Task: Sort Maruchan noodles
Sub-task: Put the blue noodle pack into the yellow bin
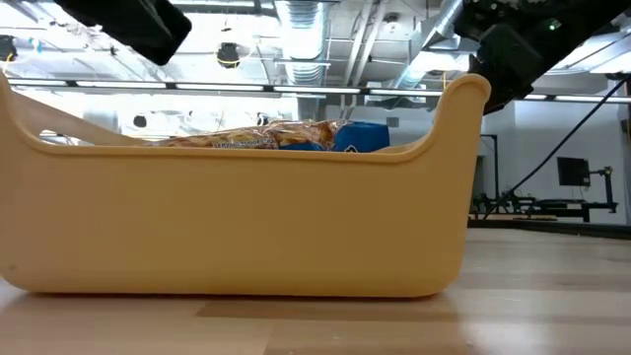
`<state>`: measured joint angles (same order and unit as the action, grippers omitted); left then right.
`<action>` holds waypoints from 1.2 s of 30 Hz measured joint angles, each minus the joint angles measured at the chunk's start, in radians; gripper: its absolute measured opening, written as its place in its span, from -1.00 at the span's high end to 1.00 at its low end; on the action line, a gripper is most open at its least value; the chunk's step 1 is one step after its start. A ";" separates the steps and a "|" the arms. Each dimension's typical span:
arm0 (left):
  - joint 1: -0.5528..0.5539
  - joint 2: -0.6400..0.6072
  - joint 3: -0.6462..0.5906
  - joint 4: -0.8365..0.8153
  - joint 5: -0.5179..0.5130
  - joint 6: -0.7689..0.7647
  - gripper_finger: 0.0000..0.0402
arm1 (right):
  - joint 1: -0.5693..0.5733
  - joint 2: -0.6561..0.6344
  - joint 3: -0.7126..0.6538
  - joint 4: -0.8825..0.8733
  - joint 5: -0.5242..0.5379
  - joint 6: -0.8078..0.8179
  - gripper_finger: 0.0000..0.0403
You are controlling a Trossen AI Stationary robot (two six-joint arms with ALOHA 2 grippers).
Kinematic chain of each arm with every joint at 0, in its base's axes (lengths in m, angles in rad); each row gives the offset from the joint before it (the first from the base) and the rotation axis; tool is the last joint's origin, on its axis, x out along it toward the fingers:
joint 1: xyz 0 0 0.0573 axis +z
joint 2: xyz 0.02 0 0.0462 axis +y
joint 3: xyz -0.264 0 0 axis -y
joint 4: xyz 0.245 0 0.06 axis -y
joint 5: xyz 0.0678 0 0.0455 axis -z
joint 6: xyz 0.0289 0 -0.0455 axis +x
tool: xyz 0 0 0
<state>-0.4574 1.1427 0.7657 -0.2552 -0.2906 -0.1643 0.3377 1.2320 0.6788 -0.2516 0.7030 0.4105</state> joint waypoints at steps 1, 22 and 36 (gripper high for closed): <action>0.012 -0.047 -0.047 0.065 0.042 0.035 1.00 | 0.004 0.000 0.000 0.000 0.000 0.000 -0.08; 0.225 -0.519 -0.326 0.228 0.148 0.073 1.00 | 0.229 0.000 0.116 -0.587 -0.911 1.014 -0.08; 0.226 -0.481 -0.326 0.249 0.121 0.083 1.00 | 0.375 0.156 0.117 -0.646 -0.957 1.249 -0.08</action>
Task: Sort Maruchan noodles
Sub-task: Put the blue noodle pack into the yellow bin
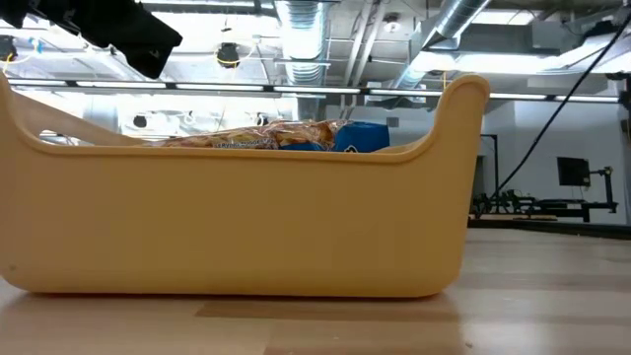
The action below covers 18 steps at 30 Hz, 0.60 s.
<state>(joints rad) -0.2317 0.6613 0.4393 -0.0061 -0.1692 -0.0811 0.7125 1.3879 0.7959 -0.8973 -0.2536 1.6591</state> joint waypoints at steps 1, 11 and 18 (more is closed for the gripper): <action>0.000 0.000 0.000 0.001 0.000 0.000 1.00 | -0.003 0.020 0.000 0.022 -0.014 -0.006 -0.08; 0.000 0.000 0.000 -0.006 0.000 0.006 1.00 | -0.010 0.169 0.007 0.107 -0.045 -0.061 -0.08; 0.000 0.000 0.000 -0.006 -0.002 0.006 1.00 | -0.041 0.242 0.001 0.123 -0.051 -0.184 -0.02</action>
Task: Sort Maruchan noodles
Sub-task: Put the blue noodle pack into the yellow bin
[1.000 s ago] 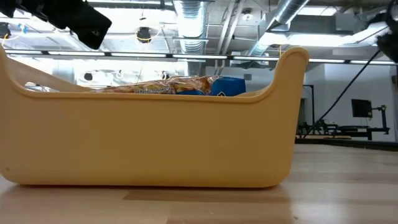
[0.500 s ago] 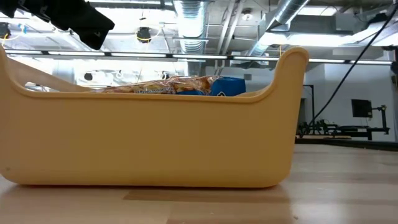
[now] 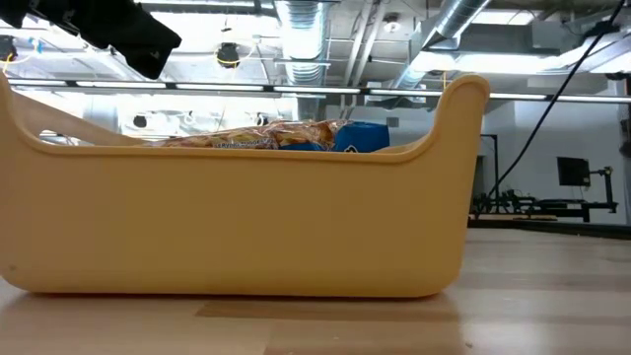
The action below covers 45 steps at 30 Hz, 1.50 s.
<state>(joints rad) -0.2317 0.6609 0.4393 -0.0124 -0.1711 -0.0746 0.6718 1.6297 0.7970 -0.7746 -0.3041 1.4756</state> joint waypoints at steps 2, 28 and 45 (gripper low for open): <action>0.000 0.000 0.000 0.000 0.000 0.000 1.00 | -0.009 0.013 0.000 0.000 0.008 -0.036 0.10; 0.000 0.000 0.000 0.003 -0.032 0.008 1.00 | -0.170 -0.242 0.216 -0.172 0.551 -0.435 0.97; 0.000 0.000 0.001 0.006 -0.053 0.008 1.00 | -0.190 -0.173 0.508 0.080 0.593 -0.932 0.97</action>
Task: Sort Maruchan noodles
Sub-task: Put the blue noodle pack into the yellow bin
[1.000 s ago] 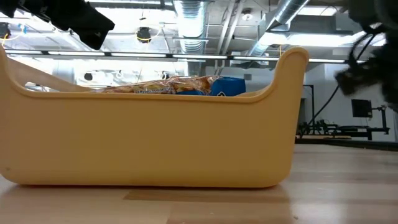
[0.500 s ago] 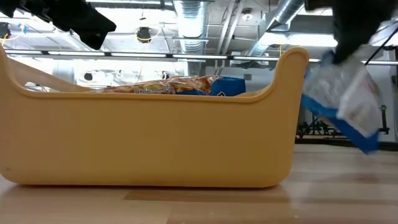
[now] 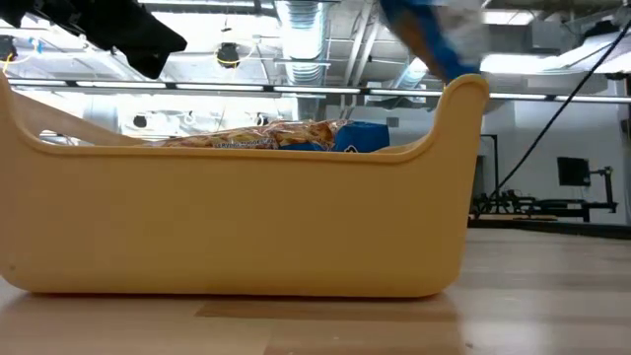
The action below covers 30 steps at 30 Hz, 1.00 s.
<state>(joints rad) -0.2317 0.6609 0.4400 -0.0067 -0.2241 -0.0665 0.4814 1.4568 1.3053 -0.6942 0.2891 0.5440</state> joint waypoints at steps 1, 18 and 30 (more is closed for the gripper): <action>0.000 0.000 0.000 0.000 0.000 0.000 1.00 | -0.005 0.022 0.019 0.038 -0.013 -0.038 0.97; 0.000 0.000 0.000 -0.005 0.000 0.000 1.00 | -0.106 0.322 0.208 0.084 -0.339 -0.353 0.97; 0.000 0.000 0.000 -0.002 0.000 0.000 1.00 | -0.138 0.383 0.209 0.052 -0.493 -0.387 0.87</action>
<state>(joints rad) -0.2320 0.6613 0.4404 -0.0087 -0.2245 -0.0669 0.3437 1.8403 1.5144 -0.6421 -0.2044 0.1573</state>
